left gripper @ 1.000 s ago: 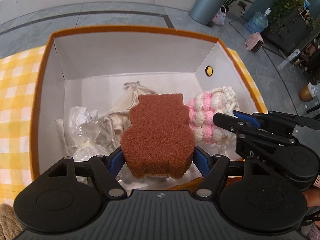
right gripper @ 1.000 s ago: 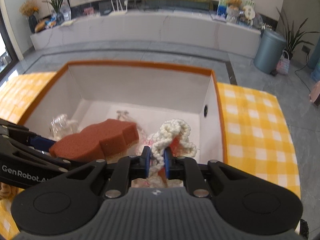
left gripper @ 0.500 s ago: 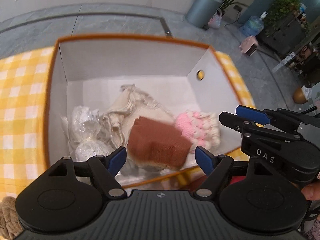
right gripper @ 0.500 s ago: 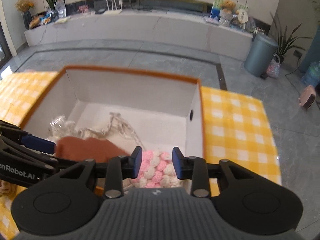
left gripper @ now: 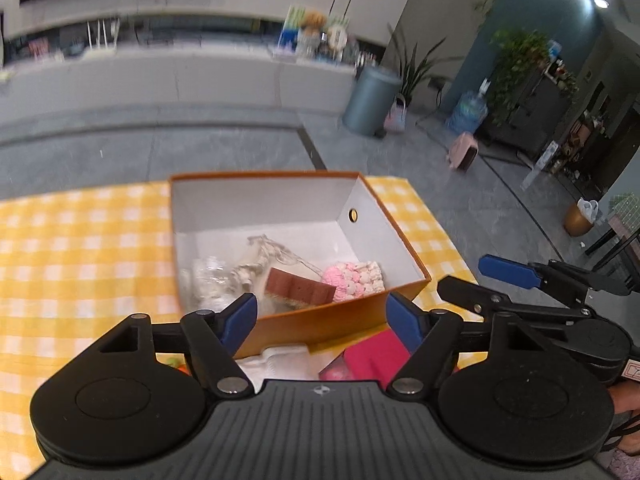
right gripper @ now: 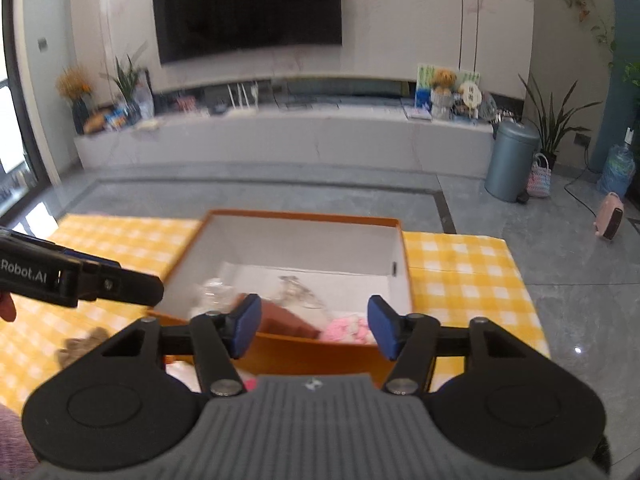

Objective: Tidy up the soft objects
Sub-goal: 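Open both grippers to drop the sponge and crocheted item into the box, then move the right gripper to the white crumpled cloth and grasp it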

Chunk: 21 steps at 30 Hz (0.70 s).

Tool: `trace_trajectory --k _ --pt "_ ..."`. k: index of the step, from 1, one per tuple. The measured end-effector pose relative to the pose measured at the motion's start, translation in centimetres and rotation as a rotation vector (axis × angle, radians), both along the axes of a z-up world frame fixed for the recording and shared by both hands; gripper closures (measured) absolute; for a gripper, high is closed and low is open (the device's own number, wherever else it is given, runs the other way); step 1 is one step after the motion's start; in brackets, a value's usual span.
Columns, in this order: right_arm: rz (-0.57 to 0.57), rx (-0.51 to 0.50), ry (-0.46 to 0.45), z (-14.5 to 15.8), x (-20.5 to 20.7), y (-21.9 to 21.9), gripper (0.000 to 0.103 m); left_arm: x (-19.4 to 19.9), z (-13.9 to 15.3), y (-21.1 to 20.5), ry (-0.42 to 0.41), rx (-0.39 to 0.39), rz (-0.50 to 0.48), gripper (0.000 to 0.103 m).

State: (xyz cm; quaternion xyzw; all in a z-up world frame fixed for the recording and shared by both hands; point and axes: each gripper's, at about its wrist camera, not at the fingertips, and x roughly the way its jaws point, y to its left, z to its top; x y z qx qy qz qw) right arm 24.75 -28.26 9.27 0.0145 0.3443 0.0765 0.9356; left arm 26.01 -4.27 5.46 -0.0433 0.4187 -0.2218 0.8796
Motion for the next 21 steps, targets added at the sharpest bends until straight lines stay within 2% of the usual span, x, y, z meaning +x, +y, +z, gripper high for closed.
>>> trace_trajectory --k 5,8,13,15,21 --pt "0.010 0.025 -0.097 0.5 -5.9 2.4 0.037 -6.4 0.5 1.9 -0.119 0.046 0.010 0.020" --pt "0.001 0.037 -0.135 0.2 -9.1 3.8 0.036 -10.0 0.1 2.6 -0.152 0.050 0.016 0.022" --pt "-0.022 0.065 -0.147 -1.2 -13.2 5.7 0.034 -14.0 -2.1 4.2 -0.148 0.024 0.068 0.030" --pt "-0.032 0.063 -0.143 -2.2 -14.4 6.3 0.034 -15.0 -3.2 4.8 -0.149 0.031 0.082 0.036" --pt "0.009 0.055 -0.085 -5.5 -16.5 8.2 0.036 -17.4 -6.7 6.6 -0.072 0.037 0.100 0.044"
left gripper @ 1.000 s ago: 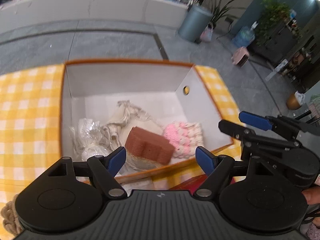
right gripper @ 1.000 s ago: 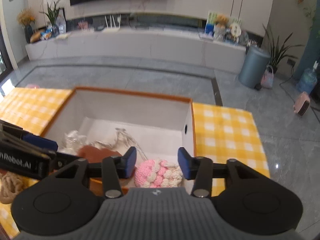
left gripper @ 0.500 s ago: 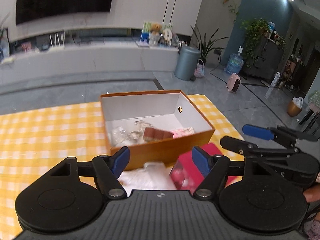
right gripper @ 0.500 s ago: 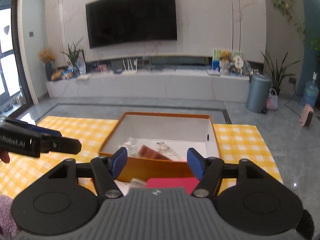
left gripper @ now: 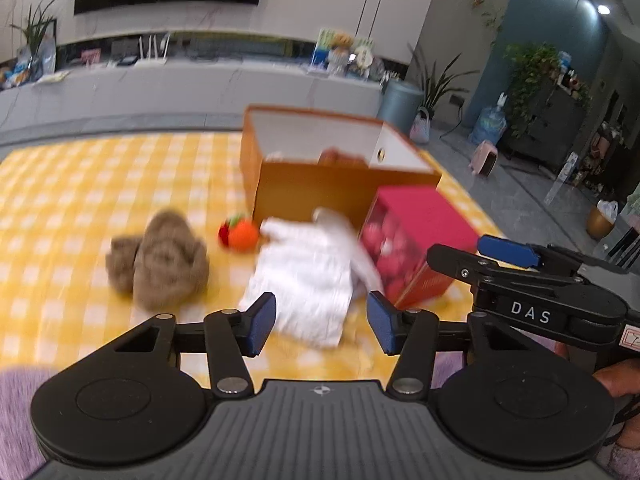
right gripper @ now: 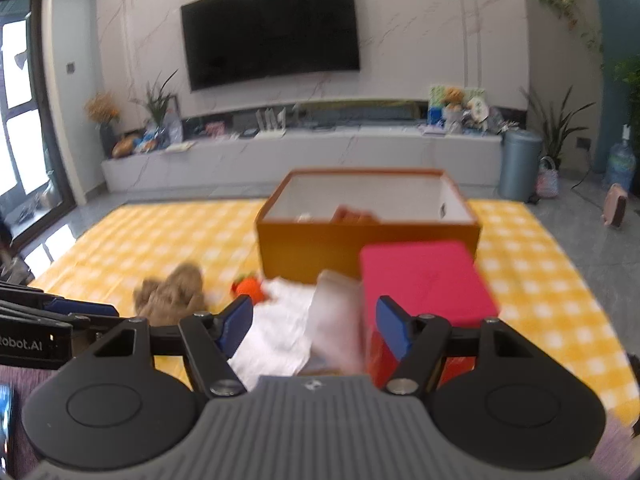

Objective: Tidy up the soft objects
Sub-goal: 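Move the right gripper to the white crumpled cloth and grasp it, then lift the white cloth with the right gripper and release it back near the box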

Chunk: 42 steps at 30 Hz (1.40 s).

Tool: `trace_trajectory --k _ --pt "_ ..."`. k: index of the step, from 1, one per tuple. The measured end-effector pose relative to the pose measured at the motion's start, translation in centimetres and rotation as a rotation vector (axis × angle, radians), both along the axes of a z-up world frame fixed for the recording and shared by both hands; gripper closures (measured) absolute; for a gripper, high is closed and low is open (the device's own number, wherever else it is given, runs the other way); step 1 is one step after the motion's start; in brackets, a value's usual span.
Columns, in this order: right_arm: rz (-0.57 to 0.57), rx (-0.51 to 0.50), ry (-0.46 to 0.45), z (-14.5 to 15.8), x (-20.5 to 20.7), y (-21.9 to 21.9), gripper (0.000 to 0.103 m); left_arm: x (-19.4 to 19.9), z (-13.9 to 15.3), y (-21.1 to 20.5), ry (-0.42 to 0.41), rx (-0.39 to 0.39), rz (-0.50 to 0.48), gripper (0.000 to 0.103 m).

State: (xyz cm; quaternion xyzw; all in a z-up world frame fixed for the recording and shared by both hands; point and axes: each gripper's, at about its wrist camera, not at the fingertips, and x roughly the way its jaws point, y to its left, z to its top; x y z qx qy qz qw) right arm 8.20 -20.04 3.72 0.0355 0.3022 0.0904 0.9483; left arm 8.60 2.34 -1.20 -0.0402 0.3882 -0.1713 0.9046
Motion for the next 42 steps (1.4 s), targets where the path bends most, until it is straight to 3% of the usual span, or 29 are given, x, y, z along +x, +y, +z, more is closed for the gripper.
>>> trace_trajectory --k 5,10,18,31,32,34,35,36,42 --pt "0.019 -0.005 0.028 -2.9 -1.0 1.6 0.036 -1.4 -2.2 0.7 0.050 0.052 0.009 0.048" --pt "0.060 0.013 0.072 -4.7 -0.2 2.6 0.037 -1.5 -3.5 1.7 0.093 0.045 0.043 0.049" --pt "0.122 -0.017 0.186 -7.8 3.0 4.5 0.049 0.6 -4.2 2.8 0.127 0.022 0.097 0.049" --pt "0.109 -0.004 0.292 -10.8 8.7 6.1 0.049 3.9 -6.4 4.5 0.218 -0.005 0.142 0.049" --pt "0.122 -0.011 0.289 -10.9 8.9 6.5 0.053 4.0 -6.6 4.6 0.224 -0.006 0.147 0.049" --pt "0.162 -0.033 0.279 -11.1 9.2 7.5 0.074 4.3 -6.8 4.9 0.233 -0.011 0.153 0.049" --pt "0.181 -0.045 0.279 -11.2 9.3 8.1 0.095 4.4 -6.9 5.0 0.237 -0.014 0.156 0.049" --pt "0.197 -0.053 0.279 -11.2 9.4 8.5 0.103 4.5 -6.9 5.2 0.239 -0.017 0.159 0.049" --pt "0.243 -0.030 0.197 -8.6 8.0 8.7 0.103 4.0 -6.4 6.4 0.228 -0.030 0.191 0.049"
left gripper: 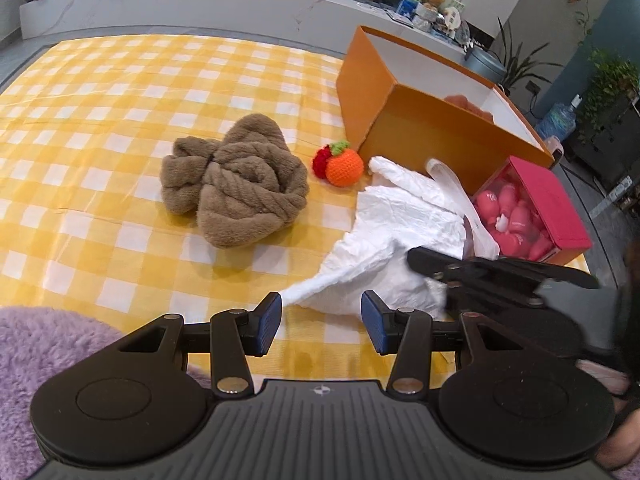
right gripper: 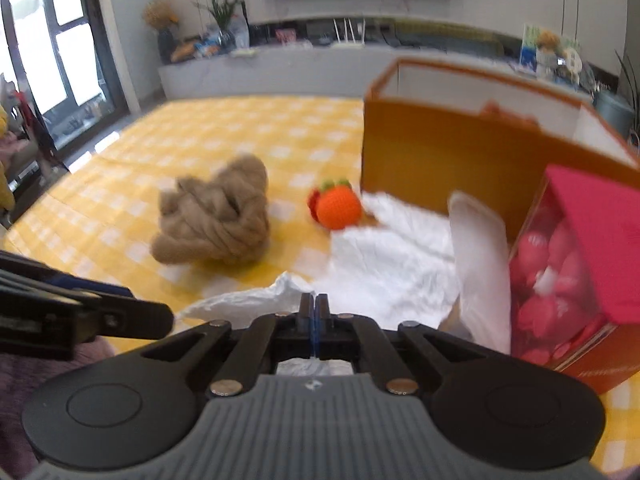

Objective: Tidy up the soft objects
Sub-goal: 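Lift the white cloth with the right gripper and release it back near the box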

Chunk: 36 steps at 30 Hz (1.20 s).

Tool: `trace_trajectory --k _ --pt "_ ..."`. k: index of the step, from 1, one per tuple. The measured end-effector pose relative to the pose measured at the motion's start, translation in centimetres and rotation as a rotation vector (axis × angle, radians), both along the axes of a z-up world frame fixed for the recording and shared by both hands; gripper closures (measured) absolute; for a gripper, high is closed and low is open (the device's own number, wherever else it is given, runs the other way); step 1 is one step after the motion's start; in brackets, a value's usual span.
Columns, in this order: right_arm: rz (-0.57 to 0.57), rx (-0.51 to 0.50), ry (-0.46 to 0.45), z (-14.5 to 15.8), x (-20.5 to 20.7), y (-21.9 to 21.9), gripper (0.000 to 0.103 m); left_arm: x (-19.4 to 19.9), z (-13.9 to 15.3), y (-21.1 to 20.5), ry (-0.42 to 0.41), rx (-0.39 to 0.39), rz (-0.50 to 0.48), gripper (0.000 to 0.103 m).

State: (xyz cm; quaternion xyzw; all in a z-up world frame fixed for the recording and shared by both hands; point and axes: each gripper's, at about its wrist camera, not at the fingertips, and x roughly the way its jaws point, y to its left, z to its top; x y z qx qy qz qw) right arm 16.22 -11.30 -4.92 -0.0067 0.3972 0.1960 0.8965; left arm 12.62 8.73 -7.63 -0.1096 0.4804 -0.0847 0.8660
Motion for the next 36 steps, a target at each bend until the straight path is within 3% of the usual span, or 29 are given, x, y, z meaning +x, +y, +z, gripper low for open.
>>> trace_trajectory --k 9,24,28,32,36 --pt "-0.042 0.084 -0.151 7.6 -2.6 -1.9 0.103 -1.9 2.9 -0.1 -0.075 -0.023 -0.010 0.051" --pt "-0.009 0.224 -0.442 24.2 -3.2 -4.0 0.103 -5.3 8.0 -1.5 -0.229 -0.034 -0.054 0.052" --pt "-0.004 0.247 -0.377 22.9 -3.3 -4.3 0.103 -5.5 7.7 -1.5 -0.227 -0.032 -0.065 0.054" --pt "-0.057 0.223 -0.311 18.8 -3.4 -5.1 0.103 -5.1 6.6 -1.3 -0.196 -0.030 -0.062 0.054" --pt "-0.074 0.133 -0.216 13.4 -1.5 -5.2 0.103 -4.4 5.8 -1.8 -0.168 -0.024 -0.078 0.054"
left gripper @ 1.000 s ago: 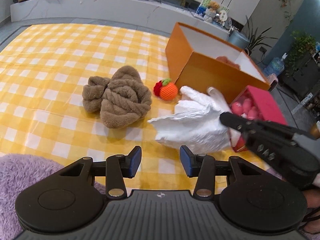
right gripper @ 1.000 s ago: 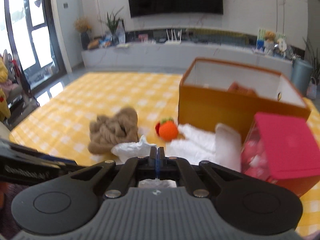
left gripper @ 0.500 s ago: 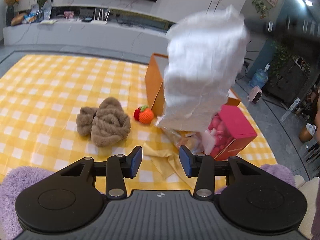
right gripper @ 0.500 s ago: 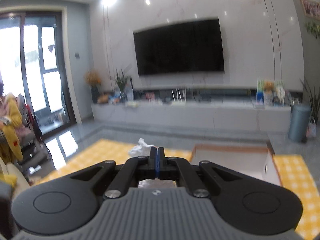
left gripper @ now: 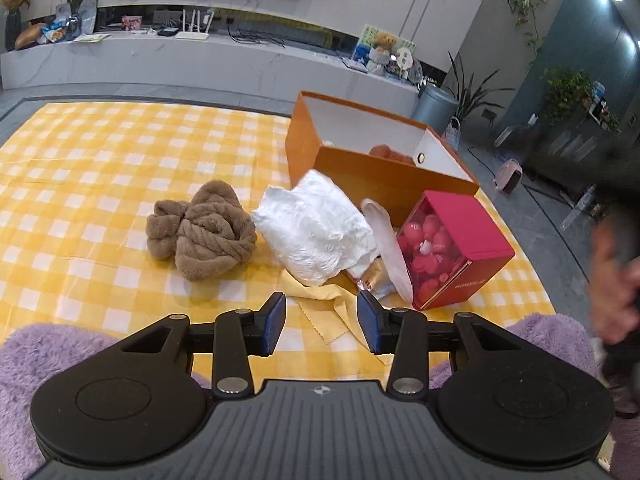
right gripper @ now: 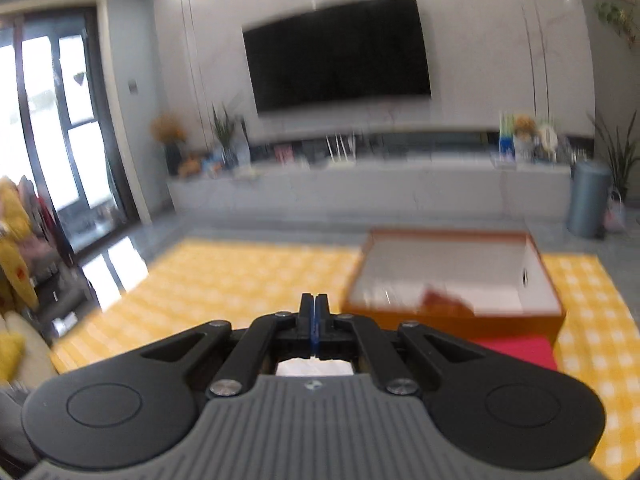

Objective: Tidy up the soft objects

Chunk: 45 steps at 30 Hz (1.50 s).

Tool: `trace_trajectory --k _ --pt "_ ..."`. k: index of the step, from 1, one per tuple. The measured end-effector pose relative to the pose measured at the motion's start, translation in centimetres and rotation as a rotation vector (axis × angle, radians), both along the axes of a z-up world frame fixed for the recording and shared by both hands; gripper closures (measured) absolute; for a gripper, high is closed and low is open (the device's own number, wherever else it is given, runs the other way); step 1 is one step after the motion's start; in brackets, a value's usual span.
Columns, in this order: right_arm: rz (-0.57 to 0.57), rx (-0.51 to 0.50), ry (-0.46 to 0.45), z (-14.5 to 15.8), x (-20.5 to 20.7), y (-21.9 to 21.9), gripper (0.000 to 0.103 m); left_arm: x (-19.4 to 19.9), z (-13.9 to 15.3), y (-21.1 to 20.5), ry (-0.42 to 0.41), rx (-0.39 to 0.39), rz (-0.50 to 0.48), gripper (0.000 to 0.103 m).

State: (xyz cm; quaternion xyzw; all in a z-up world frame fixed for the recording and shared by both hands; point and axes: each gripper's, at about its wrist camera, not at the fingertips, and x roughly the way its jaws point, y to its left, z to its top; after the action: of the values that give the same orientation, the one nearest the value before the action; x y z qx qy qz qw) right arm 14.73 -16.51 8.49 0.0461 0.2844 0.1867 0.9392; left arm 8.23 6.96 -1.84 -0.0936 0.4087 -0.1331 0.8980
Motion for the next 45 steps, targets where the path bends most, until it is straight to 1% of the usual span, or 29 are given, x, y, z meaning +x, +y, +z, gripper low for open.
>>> trace_trajectory --k 2,5,6,8,10,11,12,15,19,22,23,24,25,26,27,28,30,32,34,35,36,39,40,45 --pt "-0.004 -0.035 0.064 -2.7 1.1 0.0 0.103 0.5 -0.3 -0.2 0.003 0.010 -0.010 0.054" --pt "0.029 -0.057 0.140 -6.0 2.4 0.3 0.103 2.0 -0.9 -0.1 0.026 0.031 0.006 0.054" --pt "0.044 -0.075 0.158 -7.0 2.9 0.6 0.099 2.5 -1.2 0.0 0.037 0.035 0.009 0.054" --pt "0.064 -0.118 0.177 -8.5 3.7 1.2 0.097 3.4 -1.5 0.1 0.051 0.037 0.011 0.054" --pt "0.101 -0.130 0.209 -9.6 4.7 1.8 0.077 4.5 -1.9 0.0 0.064 0.039 0.007 0.054" --pt "0.110 -0.129 0.223 -10.1 5.3 2.2 0.050 5.0 -2.1 -0.1 0.072 0.040 0.006 0.054" --pt "0.110 -0.124 0.223 -10.6 5.6 2.3 0.034 5.6 -2.4 -0.2 0.081 0.041 0.005 0.054" --pt "0.127 -0.134 0.234 -11.9 7.3 3.4 0.021 7.1 -3.2 -0.4 0.107 0.042 0.006 0.054" --pt "0.163 -0.208 0.249 -13.6 10.2 4.7 0.018 8.6 -4.6 -0.3 0.148 0.035 0.010 0.054" --pt "0.182 -0.238 0.295 -14.9 12.6 4.9 0.020 9.5 -5.6 -0.3 0.179 0.029 0.012 0.054" --pt "0.194 -0.236 0.313 -15.3 13.3 5.0 0.028 9.6 -6.0 -0.2 0.188 0.028 0.011 0.054" --pt "0.208 -0.235 0.329 -15.6 13.8 5.0 0.044 9.8 -6.4 -0.2 0.198 0.028 0.011 0.054" --pt "0.218 -0.234 0.347 -15.9 14.2 5.1 0.054 9.9 -6.7 0.0 0.206 0.030 0.013 0.054" --pt "0.223 -0.232 0.364 -16.1 14.5 5.1 0.072 9.9 -6.8 0.1 0.203 0.029 0.013 0.054" --pt "0.233 -0.222 0.376 -16.3 14.6 5.1 0.083 9.9 -6.8 0.3 0.194 0.026 0.009 0.054" --pt "0.243 -0.202 0.380 -16.2 14.6 5.0 0.090 9.9 -6.8 0.4 0.190 0.028 0.009 0.054" --pt "0.245 -0.187 0.370 -15.9 14.4 4.8 0.094 9.8 -6.6 0.7 0.184 0.035 0.014 0.054" --pt "0.247 -0.165 0.350 -15.0 13.8 4.6 0.095 9.6 -6.2 0.9 0.159 0.043 0.009 0.053" --pt "0.242 -0.132 0.329 -13.7 13.1 4.4 0.096 9.3 -5.5 1.0 0.127 0.066 -0.004 0.048" --pt "0.239 -0.123 0.312 -12.9 12.6 4.3 0.096 9.2 -5.2 1.1 0.110 0.082 -0.013 0.041" --pt "0.237 -0.119 0.293 -12.1 12.2 4.3 0.096 9.2 -4.9 1.1 0.097 0.105 -0.017 0.035" --pt "0.228 -0.085 0.227 -9.2 11.1 3.9 0.096 9.5 -4.4 1.4 0.094 0.171 -0.019 0.033" --pt "0.223 -0.073 0.208 -8.2 10.8 3.8 0.096 9.7 -4.3 1.5 0.098 0.183 -0.017 0.032" --pt "0.208 -0.013 0.094 -2.9 8.8 2.8 0.096 9.9 -3.8 2.4 0.096 0.211 -0.015 0.021"
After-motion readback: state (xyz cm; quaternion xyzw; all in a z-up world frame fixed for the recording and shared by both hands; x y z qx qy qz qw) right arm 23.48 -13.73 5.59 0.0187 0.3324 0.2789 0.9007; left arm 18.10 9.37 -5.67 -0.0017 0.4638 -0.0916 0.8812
